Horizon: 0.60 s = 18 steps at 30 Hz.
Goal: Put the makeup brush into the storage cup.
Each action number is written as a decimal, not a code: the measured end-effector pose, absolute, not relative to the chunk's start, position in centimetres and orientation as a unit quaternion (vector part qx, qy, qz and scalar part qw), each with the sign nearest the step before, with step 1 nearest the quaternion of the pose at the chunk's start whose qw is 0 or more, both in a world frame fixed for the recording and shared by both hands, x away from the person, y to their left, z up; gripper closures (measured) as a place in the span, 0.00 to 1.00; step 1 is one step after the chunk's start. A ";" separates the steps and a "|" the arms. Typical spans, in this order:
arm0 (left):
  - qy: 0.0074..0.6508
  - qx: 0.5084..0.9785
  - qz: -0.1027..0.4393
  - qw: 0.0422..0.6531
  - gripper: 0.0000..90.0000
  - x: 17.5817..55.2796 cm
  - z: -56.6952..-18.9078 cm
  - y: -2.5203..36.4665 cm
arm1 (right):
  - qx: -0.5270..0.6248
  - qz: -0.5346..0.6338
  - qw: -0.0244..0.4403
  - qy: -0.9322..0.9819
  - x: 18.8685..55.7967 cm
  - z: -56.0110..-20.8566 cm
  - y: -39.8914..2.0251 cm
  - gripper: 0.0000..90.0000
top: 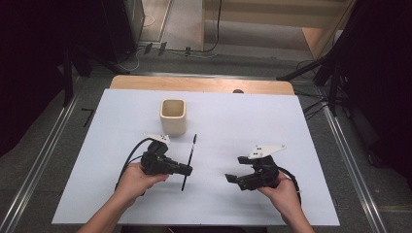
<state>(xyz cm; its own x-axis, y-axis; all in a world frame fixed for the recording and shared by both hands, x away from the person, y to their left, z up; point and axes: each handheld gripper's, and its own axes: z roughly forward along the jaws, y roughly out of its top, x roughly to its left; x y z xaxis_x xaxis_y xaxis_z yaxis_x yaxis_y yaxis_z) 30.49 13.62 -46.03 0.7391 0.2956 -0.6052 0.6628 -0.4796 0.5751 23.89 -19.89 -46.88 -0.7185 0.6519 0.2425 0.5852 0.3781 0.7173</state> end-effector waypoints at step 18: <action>0.305 0.822 -0.205 0.435 0.94 31.4 -45.3 15.7 | 0.387 0.412 0.034 0.824 22.9 -47.4 -21.1 0.21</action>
